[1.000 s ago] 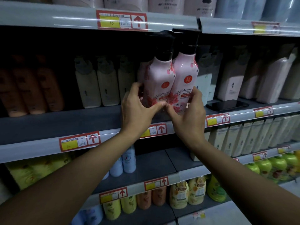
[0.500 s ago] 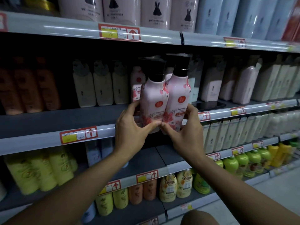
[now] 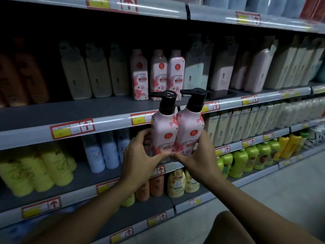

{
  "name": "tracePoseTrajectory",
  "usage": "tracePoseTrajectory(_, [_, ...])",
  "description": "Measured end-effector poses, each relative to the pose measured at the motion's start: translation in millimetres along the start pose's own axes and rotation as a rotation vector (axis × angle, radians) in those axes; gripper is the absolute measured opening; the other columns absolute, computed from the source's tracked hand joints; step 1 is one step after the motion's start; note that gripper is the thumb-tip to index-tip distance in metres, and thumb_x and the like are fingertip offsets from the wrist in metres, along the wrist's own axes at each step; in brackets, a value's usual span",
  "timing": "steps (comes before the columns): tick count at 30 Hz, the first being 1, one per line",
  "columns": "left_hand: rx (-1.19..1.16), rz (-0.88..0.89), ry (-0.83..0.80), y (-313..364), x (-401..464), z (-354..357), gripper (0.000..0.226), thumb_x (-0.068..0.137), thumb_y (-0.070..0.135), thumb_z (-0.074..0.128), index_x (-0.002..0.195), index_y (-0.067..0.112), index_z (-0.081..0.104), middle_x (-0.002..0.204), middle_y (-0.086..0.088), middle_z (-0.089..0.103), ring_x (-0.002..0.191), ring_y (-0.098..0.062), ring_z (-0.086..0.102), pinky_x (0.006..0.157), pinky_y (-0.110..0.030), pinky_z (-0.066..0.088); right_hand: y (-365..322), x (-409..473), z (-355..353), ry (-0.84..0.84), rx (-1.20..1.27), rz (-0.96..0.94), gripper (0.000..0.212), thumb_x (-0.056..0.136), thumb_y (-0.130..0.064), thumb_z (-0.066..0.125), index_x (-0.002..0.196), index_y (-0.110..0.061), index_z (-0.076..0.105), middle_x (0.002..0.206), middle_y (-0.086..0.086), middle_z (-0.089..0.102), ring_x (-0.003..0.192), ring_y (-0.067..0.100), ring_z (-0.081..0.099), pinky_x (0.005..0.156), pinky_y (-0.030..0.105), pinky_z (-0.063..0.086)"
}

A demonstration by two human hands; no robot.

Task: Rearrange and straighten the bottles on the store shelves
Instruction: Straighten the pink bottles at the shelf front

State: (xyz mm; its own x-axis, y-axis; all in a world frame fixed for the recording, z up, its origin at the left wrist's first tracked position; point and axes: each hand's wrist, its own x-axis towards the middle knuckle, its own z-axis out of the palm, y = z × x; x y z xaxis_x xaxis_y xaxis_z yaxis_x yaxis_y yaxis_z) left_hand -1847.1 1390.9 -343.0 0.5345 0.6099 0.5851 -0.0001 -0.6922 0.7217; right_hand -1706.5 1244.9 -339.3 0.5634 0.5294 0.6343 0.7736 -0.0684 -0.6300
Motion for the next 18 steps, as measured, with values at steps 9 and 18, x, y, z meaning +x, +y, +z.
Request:
tracePoseTrajectory(9, [-0.02,-0.212,-0.132,-46,-40,27,0.072,0.064,0.045,0.098,0.122,0.04,0.056,0.109,0.02,0.072,0.099,0.007,0.068,0.081,-0.026,0.061,47,-25,16,-0.233,-0.004,0.105,0.087,0.061,-0.043,0.097,0.131,-0.032,0.047,0.123,-0.016,0.061,0.11,0.0,0.057,0.082,0.008,0.045])
tracePoseTrajectory(18, [-0.008,-0.433,-0.33,-103,-57,50,0.063,0.066,0.031,0.099,0.116,0.03,0.06,0.107,0.018,0.074,0.097,0.002,0.073,0.083,-0.028,0.063,94,-25,40,-0.453,-0.09,0.235,0.087,0.053,-0.052,0.087,0.128,-0.031,0.049,0.117,-0.012,0.067,0.103,0.014,0.065,0.085,0.038,0.057])
